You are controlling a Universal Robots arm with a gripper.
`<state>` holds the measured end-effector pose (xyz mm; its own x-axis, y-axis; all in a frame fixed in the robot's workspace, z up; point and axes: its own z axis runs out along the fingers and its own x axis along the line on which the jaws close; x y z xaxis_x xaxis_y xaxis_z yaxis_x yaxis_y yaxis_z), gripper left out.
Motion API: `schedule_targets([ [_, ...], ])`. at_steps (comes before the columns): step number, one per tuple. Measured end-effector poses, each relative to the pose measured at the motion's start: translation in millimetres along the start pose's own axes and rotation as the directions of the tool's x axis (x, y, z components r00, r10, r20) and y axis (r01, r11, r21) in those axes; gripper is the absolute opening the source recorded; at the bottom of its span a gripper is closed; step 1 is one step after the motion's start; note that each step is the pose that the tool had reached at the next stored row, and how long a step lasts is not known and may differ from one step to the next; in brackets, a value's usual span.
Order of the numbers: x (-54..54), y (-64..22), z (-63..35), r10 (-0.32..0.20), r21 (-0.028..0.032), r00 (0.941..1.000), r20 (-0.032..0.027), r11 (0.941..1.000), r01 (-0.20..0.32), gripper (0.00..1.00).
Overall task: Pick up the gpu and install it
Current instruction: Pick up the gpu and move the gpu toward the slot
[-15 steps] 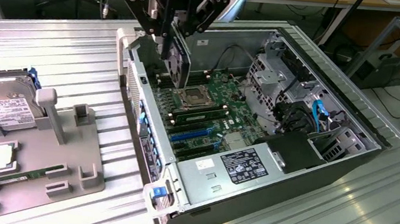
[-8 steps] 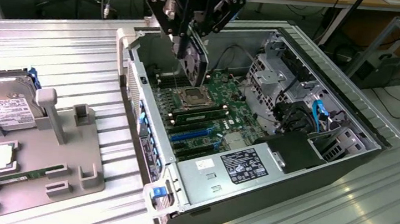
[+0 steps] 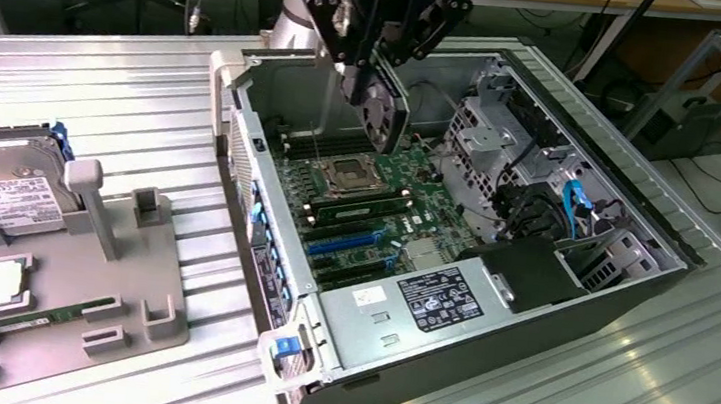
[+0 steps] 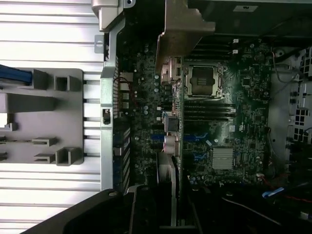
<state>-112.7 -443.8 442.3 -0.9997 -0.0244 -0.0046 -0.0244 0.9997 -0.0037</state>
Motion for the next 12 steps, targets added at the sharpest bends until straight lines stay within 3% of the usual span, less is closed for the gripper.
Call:
schedule_targets([
  [12,-47.6,-1.1,1.0,0.000,-0.0001,1.0000,-0.0001,1.0000,0.000,0.28],
])
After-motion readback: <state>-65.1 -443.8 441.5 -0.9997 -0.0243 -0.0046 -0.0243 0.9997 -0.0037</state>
